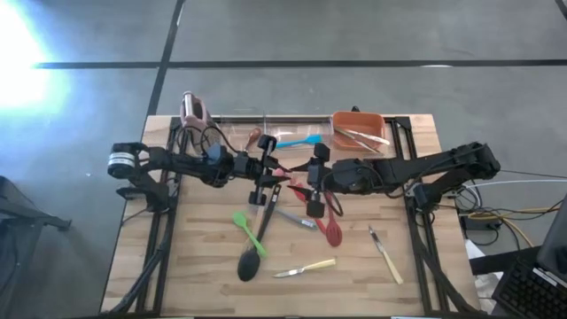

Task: Pick & Place Kitchen Items
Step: Put the pink spatula into the right transparent bin

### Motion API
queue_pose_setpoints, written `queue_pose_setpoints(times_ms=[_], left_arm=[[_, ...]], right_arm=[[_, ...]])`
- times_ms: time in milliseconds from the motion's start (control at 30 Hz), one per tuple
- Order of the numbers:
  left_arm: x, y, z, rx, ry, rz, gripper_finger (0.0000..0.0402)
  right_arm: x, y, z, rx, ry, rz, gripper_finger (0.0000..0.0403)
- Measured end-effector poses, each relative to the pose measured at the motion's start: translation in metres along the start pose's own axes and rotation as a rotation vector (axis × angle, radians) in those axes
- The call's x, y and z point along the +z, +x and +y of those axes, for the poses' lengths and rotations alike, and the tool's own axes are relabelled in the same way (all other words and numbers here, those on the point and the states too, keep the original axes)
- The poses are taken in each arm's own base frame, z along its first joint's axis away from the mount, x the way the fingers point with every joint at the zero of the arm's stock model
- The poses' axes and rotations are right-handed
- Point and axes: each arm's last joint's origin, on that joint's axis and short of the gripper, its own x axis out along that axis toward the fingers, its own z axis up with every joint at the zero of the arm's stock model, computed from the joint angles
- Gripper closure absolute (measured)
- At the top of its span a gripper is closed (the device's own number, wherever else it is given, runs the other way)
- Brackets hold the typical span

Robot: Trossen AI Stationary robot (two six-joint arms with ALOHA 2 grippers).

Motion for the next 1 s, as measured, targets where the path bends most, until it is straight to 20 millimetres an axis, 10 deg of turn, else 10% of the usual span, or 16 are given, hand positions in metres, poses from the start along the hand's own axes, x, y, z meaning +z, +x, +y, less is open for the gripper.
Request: queue_pose_setpoints(times_ms=[367, 667, 1000], left_arm=[[0.004, 0.005, 0.001, -0.059, -0.016, -0.018, 0.0348], [0.001, 0.003, 0.001, -0.051, -0.020, 0.000, 0.0348], [0.000, 0.004, 0.002, -0.055, -0.033, 0.018, 0.0344]], right_arm=[[-0.006, 0.025, 0.006, -0.064, -0.022, -0.012, 0.0212], [-0.003, 0.022, 0.005, -0.069, -0.046, -0.001, 0.0376], [-0.005, 0.021, 0.004, -0.071, -0.035, 0.023, 0.0380]])
